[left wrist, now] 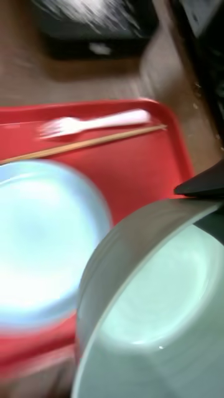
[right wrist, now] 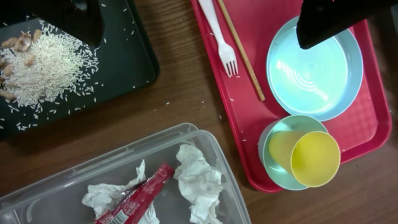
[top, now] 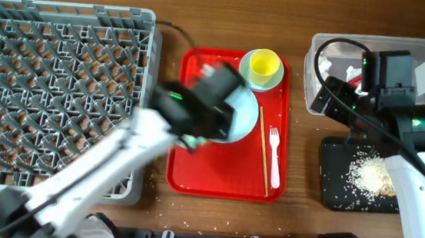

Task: Sort waste into correct bins and load items into the dishwasher rack
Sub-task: 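Lift the bowl with the left gripper and place it in the dish rack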

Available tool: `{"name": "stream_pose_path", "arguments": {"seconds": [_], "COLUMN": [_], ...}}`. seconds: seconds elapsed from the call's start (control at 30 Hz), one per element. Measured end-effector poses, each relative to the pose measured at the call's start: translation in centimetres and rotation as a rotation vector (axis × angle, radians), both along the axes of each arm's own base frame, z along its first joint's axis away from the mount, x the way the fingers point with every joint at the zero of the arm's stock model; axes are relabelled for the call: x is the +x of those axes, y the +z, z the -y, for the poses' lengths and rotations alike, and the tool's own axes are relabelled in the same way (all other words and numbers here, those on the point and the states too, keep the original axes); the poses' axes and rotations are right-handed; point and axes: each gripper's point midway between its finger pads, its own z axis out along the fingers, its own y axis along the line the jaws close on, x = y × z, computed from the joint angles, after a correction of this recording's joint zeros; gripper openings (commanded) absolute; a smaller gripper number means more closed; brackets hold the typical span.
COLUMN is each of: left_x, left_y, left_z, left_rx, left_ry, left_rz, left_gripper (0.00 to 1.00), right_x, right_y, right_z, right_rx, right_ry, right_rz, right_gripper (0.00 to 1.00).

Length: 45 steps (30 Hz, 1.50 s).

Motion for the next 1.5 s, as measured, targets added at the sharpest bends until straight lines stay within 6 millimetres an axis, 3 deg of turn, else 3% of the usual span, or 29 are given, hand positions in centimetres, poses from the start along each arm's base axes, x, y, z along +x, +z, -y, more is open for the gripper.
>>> {"name": "stream_pose_path", "arguments": {"seconds": [0.1, 0.13, 0.27, 0.33, 0.6, 0.83, 1.03, 1.33, 1.5], "left_x": [3.5, 5.1, 7.8, 9.3, 12.7, 12.9, 11.4, 11.1, 10.7], "left_y": [2.8, 3.5, 4.5, 4.8, 4.3, 1.2, 0.9, 0.9, -0.1], "left_z": [-5.2, -7.9, -13.9, -18.4, -26.8, -31.6, -35.5, -36.0, -35.6], "left_rx": [-0.093, -0.125, -0.25, -0.338, -0.704, -0.868, -0.957, -0.952, -0.955], "left_ry": [0.118, 0.179, 0.271, 0.343, 0.388, 0.514, 0.636, 0.633, 0.629], "left_rz": [0.053, 0.074, 0.089, 0.111, 0.189, 0.135, 0.141, 0.157, 0.147], "left_gripper": [0.04, 0.04, 0.04, 0.04, 0.04, 0.04, 0.04, 0.04, 0.04], "right_x": [0.0, 0.0, 0.0, 0.0, 0.0, 0.0, 0.0, 0.0, 0.0], "right_y": [0.0, 0.0, 0.0, 0.0, 0.0, 0.0, 0.0, 0.0, 0.0], "right_z": [0.0, 0.0, 0.0, 0.0, 0.0, 0.0, 0.0, 0.0, 0.0], "right_rx": [0.0, 0.0, 0.0, 0.0, 0.0, 0.0, 0.0, 0.0, 0.0], "right_ry": [0.0, 0.0, 0.0, 0.0, 0.0, 0.0, 0.0, 0.0, 0.0], "right_rz": [0.0, 0.001, 0.001, 0.0, 0.001, 0.0, 0.001, 0.0, 0.0], "right_gripper": [1.0, 1.0, 0.99, 1.0, 1.0, 1.0, 0.99, 1.0, 1.0]}}
